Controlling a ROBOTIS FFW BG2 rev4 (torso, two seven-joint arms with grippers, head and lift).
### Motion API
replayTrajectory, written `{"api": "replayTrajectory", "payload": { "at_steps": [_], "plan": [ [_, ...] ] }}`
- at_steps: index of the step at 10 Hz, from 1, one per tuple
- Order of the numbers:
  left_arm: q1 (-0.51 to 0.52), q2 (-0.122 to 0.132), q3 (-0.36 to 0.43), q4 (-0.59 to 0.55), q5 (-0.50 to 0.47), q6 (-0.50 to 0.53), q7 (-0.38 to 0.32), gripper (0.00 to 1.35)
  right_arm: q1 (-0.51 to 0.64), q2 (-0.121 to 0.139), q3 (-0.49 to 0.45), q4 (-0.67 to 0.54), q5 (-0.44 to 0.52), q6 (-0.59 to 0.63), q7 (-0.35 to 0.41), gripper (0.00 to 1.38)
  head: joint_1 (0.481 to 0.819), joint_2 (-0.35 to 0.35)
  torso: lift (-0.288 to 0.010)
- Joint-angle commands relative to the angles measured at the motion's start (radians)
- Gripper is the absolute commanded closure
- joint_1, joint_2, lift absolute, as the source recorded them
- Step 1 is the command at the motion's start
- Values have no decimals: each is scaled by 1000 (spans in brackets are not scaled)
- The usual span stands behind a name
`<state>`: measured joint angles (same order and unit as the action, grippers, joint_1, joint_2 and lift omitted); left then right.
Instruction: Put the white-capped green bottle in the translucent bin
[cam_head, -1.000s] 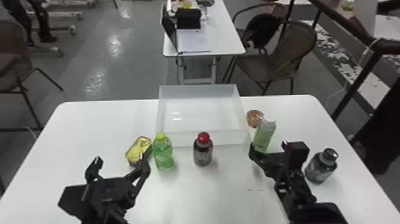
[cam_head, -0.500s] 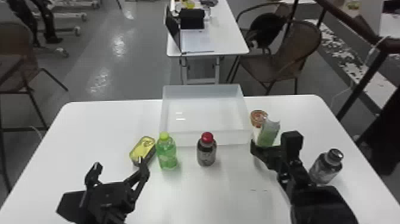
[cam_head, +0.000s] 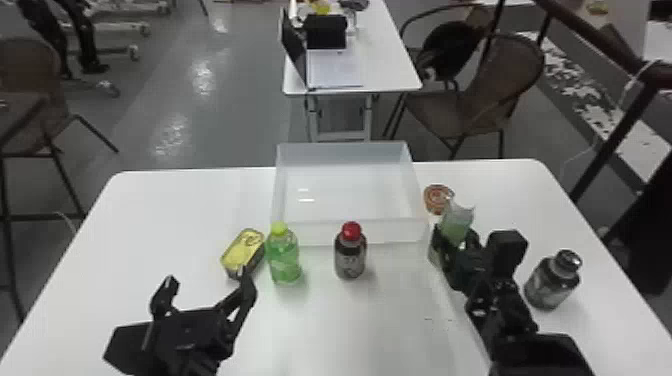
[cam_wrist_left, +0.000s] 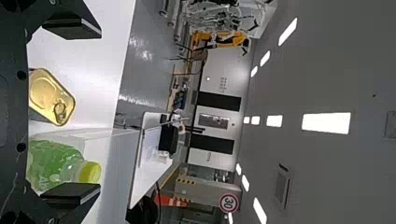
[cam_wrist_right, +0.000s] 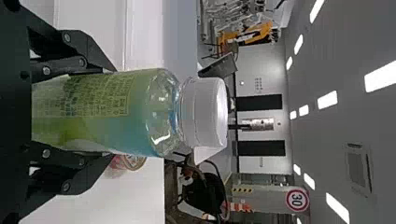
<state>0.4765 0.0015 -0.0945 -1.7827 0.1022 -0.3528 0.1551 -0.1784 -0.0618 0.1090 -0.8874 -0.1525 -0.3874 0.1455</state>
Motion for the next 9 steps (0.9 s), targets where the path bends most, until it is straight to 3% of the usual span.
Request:
{"api": "replayTrajectory", "payload": {
  "at_steps": [1,3,4,6,8,9],
  "plan": [
    [2,-4,2,2,2,-5,0,145,112,8,1,-212,27,90,0,1282,695,20,-44],
    [-10,15,-13,3,11,1,0,147,139,0,5,-280,16,94,42,1282,695,52,-44],
    [-13,25,-22,5,21,3,3,147,177,-18,11,-400,-9,125,40,1282,695,57,-44],
    [-15,12,-25,8,21,11,4,147,175,-90,32,-567,-85,165,31,1282,695,50,-44],
    [-30,18,-37,16,25,14,6,147,82,-127,55,-524,-139,151,45,1280,695,33,-44],
    [-32,23,-39,17,27,15,4,147,7,-118,72,-418,-171,127,91,1280,695,29,-44]
  ]
}}
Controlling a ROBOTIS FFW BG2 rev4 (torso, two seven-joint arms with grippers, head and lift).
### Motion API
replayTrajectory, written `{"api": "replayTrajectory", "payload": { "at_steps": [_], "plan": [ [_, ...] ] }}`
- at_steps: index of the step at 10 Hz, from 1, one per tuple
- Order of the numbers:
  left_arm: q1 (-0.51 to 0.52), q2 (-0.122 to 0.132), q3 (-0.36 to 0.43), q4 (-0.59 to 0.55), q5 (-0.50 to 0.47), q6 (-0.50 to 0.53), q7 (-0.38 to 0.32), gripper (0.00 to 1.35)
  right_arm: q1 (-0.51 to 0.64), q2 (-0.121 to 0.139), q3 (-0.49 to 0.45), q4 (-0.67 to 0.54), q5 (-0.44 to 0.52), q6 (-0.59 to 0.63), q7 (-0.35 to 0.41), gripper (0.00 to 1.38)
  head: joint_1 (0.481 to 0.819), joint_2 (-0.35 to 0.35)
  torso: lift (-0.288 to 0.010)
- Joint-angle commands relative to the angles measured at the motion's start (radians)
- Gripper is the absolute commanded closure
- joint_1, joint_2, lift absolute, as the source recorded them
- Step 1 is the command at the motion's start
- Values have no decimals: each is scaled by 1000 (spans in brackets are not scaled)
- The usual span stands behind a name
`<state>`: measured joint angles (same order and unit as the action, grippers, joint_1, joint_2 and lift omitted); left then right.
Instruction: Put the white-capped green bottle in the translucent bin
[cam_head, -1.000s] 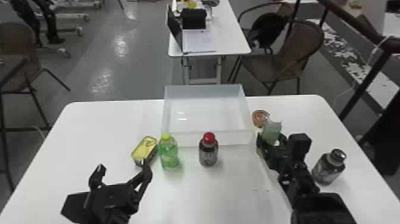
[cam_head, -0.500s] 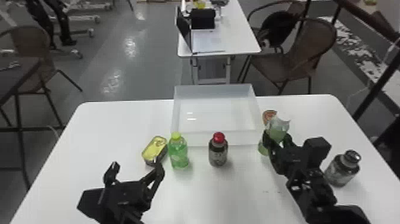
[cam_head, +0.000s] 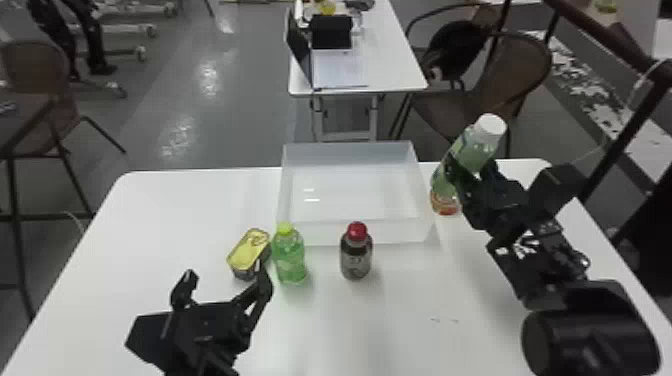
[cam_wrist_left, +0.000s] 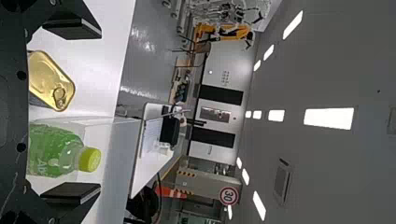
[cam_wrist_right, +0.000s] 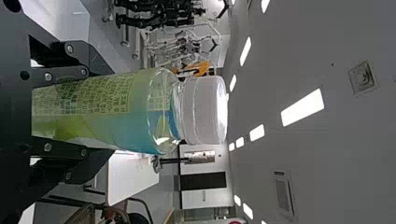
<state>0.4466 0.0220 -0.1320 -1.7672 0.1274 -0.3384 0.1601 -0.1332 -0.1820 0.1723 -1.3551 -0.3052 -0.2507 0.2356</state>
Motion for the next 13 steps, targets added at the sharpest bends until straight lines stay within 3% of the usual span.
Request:
{"api": "replayTrajectory", "payload": {
  "at_steps": [1,2,4,6,7,9,11,13],
  "plan": [
    [-3,4,-6,3,3,2,-1,147,-112,32,26,171,-48,-38,47,1280,695,29,-44],
    [-8,4,-6,6,3,2,-1,147,-169,55,42,269,-71,-48,73,1280,695,37,-44],
    [-11,4,-8,11,8,-1,-1,147,-287,127,42,505,-89,-65,160,1280,695,63,-44],
    [-17,4,-6,23,11,-7,-1,147,-356,162,44,666,-94,-67,174,1280,695,84,-44],
    [-17,4,-6,28,15,-11,-1,147,-376,165,65,717,-112,-81,162,1271,695,91,-44],
    [-14,12,-6,29,28,-11,-1,147,-422,165,102,784,-114,-68,133,647,695,95,-44],
    [-16,13,-8,29,29,-10,-1,145,-453,165,133,817,-101,-39,114,420,695,100,-44],
    [-14,13,-6,29,31,-14,-1,147,-434,167,133,804,-117,-30,110,372,695,104,-44]
  ]
}}
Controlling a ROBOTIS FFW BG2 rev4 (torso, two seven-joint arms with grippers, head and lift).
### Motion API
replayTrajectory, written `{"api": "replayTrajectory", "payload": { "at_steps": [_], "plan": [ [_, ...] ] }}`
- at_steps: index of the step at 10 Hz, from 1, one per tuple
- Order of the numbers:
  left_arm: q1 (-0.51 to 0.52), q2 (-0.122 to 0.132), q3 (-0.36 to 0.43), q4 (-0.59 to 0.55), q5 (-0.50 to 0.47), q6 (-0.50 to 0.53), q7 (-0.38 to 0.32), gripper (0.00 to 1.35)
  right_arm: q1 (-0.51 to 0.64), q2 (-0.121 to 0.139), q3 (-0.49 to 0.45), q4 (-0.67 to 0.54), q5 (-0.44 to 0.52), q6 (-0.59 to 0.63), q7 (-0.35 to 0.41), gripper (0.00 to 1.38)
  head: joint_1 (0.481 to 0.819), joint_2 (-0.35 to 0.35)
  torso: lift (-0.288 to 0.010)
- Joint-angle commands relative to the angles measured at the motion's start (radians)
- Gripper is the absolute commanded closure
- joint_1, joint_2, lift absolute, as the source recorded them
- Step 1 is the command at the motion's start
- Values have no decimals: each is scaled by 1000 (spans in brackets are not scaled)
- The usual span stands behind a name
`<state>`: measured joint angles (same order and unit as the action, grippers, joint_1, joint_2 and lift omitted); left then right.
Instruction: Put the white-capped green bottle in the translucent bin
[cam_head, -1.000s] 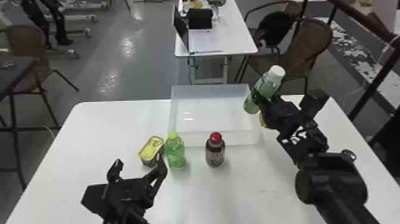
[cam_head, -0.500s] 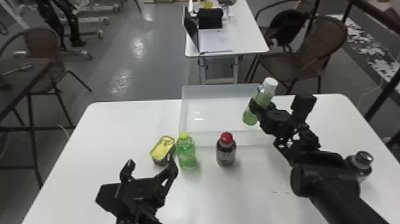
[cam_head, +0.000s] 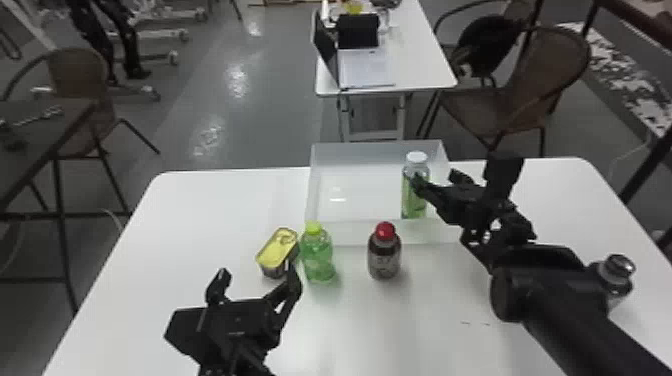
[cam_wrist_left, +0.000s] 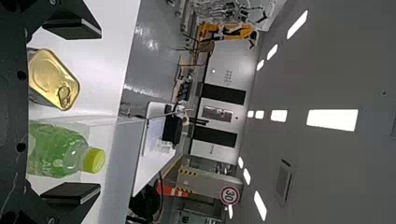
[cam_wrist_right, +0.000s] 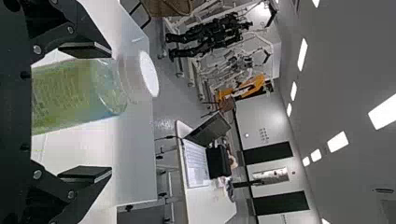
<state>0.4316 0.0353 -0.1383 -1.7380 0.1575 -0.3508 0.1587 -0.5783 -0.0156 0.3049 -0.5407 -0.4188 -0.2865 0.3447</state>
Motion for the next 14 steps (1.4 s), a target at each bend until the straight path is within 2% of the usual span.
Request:
{"api": "replayTrajectory", "payload": {
  "at_steps": [1,2,3,4,5,6,7,8,9,10,11,13,14],
  "plan": [
    [2,0,2,0,2,-4,1,147,34,0,0,-45,-21,13,2,380,695,105,-44],
    [2,1,0,-2,2,-5,1,140,89,-4,-3,-128,-32,15,11,380,695,110,-44],
    [2,0,0,-2,2,-5,1,140,181,-21,-6,-289,-11,29,4,380,695,113,-44],
    [2,-5,0,-3,-3,-8,1,140,324,-52,-12,-536,20,50,-79,380,695,122,-44],
    [4,-8,0,-3,-4,-10,1,142,448,-76,-43,-766,117,101,-173,375,695,123,-44],
    [6,-8,0,-5,-4,-11,1,145,560,-84,-101,-960,212,139,-179,363,695,110,-44],
    [4,-5,-1,-5,-4,-13,1,145,637,-99,-132,-1084,224,173,-151,338,695,106,-44],
    [1,0,-3,-5,-4,-13,2,147,735,-129,-155,-1226,265,239,-147,303,695,99,-44],
    [1,1,-3,-5,-1,-19,4,145,833,-149,-158,-1303,273,207,-182,256,695,90,-44],
    [2,3,-3,-6,-1,-22,4,147,884,-135,-167,-1294,267,138,-188,217,695,78,-44],
    [4,9,-4,-6,-3,-24,5,147,926,-126,-178,-1277,247,133,-181,202,695,73,-44],
    [16,18,-7,-9,-7,-20,13,147,977,-113,-196,-1205,235,7,-188,203,695,68,-44],
    [18,26,-11,-12,-9,-10,13,147,1012,-109,-207,-1203,239,-2,-233,203,695,59,-44]
  ]
}}
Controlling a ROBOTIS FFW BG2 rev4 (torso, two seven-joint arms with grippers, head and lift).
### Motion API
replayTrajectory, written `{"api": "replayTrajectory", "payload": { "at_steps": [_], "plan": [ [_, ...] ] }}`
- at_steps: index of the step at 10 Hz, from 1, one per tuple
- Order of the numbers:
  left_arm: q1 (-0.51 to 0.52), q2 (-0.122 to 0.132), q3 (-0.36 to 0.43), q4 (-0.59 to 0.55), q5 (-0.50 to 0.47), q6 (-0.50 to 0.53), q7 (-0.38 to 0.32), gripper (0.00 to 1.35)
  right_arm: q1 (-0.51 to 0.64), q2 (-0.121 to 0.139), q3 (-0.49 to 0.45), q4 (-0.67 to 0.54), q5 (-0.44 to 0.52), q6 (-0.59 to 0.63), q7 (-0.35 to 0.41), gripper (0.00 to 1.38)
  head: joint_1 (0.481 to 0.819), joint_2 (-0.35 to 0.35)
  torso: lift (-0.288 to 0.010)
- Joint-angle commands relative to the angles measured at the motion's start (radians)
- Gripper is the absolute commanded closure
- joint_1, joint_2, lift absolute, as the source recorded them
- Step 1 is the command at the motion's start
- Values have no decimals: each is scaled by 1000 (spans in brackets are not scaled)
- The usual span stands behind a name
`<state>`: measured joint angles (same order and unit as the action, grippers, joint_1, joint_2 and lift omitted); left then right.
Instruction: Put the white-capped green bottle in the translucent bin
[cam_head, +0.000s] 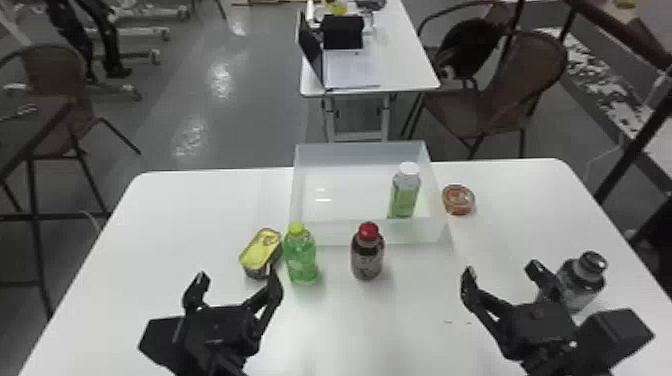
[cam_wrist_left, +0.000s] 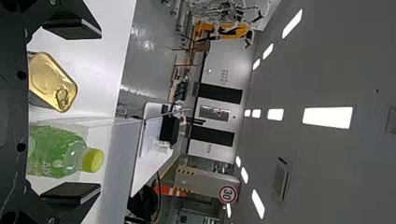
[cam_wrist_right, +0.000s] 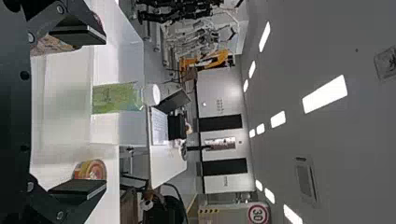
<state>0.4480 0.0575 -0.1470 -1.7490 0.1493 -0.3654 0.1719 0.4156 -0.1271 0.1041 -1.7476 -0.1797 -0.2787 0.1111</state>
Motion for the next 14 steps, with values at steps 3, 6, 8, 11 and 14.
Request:
{"api": "replayTrajectory", "payload": {
  "at_steps": [3,6,8,11,14],
  "plan": [
    [6,19,-3,-17,-11,23,0,147,42,7,-6,-6,39,-31,-76,203,695,13,-44],
    [1,10,3,-18,-34,31,0,147,52,9,-6,-36,57,9,-114,203,695,9,-44],
    [-2,11,4,-20,-67,34,0,147,62,7,-6,-70,71,65,-134,203,695,4,-44],
    [3,16,10,-30,-96,54,0,145,66,9,-6,-82,83,79,-151,203,695,-1,-44],
    [1,22,9,-34,-97,59,0,142,68,9,-6,-102,97,115,-151,202,695,0,-44]
  ]
}}
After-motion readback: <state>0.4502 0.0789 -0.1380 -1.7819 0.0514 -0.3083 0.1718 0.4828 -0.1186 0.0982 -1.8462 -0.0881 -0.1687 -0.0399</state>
